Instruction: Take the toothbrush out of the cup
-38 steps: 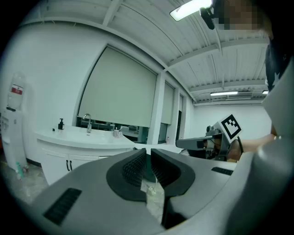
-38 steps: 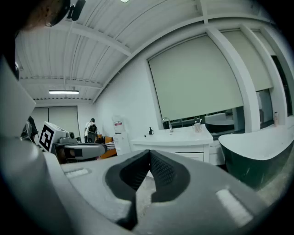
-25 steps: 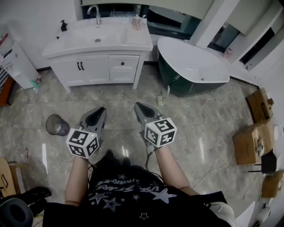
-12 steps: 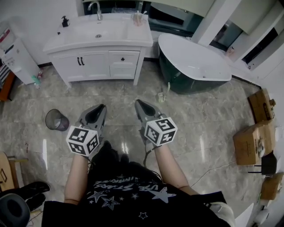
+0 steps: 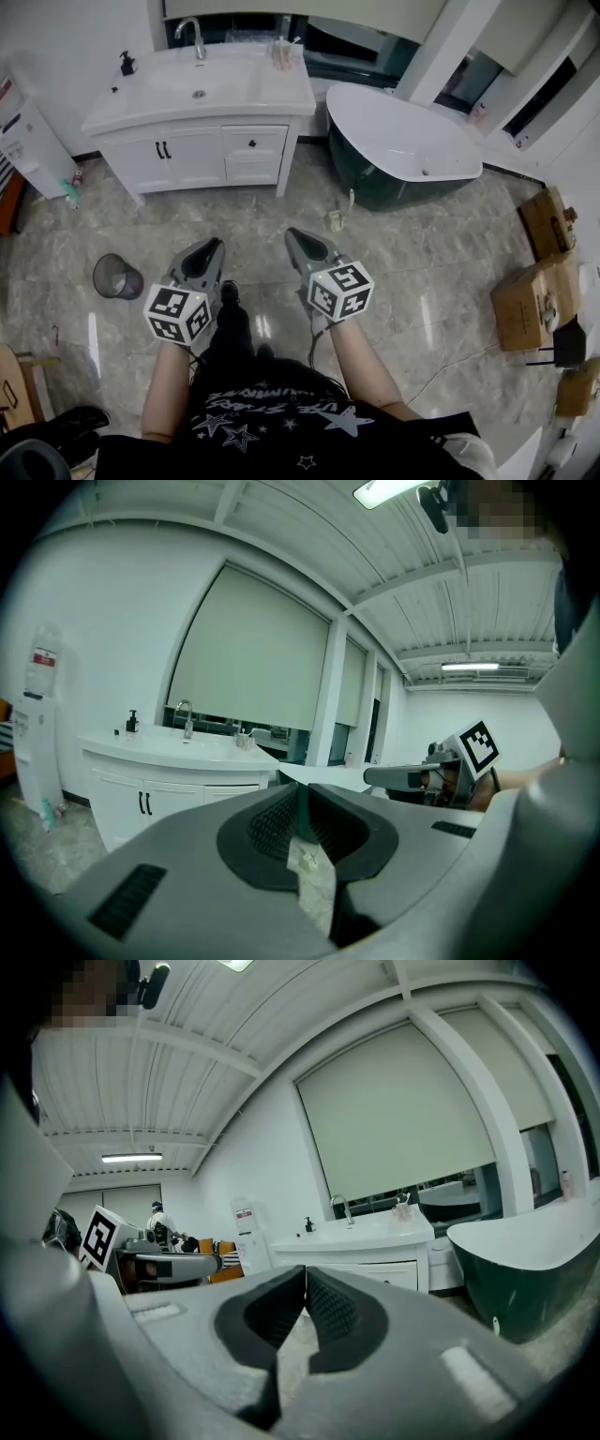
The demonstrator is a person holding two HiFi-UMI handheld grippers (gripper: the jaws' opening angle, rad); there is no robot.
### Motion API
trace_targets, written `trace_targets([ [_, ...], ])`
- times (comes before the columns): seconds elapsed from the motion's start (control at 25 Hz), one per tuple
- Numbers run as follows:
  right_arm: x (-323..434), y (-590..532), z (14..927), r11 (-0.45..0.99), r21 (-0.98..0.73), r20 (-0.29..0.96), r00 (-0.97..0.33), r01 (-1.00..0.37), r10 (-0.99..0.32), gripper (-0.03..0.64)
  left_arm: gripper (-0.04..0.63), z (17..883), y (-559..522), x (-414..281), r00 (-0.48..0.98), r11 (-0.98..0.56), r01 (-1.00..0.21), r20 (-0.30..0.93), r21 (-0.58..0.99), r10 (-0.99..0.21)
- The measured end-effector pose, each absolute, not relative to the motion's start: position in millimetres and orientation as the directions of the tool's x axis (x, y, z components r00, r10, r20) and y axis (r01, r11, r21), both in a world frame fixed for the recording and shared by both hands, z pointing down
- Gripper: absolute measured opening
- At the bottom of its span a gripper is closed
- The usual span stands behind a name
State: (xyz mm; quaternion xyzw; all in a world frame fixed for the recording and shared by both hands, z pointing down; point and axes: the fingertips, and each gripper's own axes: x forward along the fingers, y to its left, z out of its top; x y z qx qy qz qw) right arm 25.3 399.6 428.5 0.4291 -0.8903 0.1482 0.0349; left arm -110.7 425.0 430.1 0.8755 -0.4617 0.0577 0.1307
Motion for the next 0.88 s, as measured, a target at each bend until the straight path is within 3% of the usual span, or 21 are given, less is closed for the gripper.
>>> trace_targets([
  [0.88,-0.3,174.5,444.8,0.521,-0.24,0.266,-0.571,-0.819,-0.777,0.002,0.038,443.8,187.3,-144.6,0.633,-0.591,-0.774,0.253,0.228,-0.732],
])
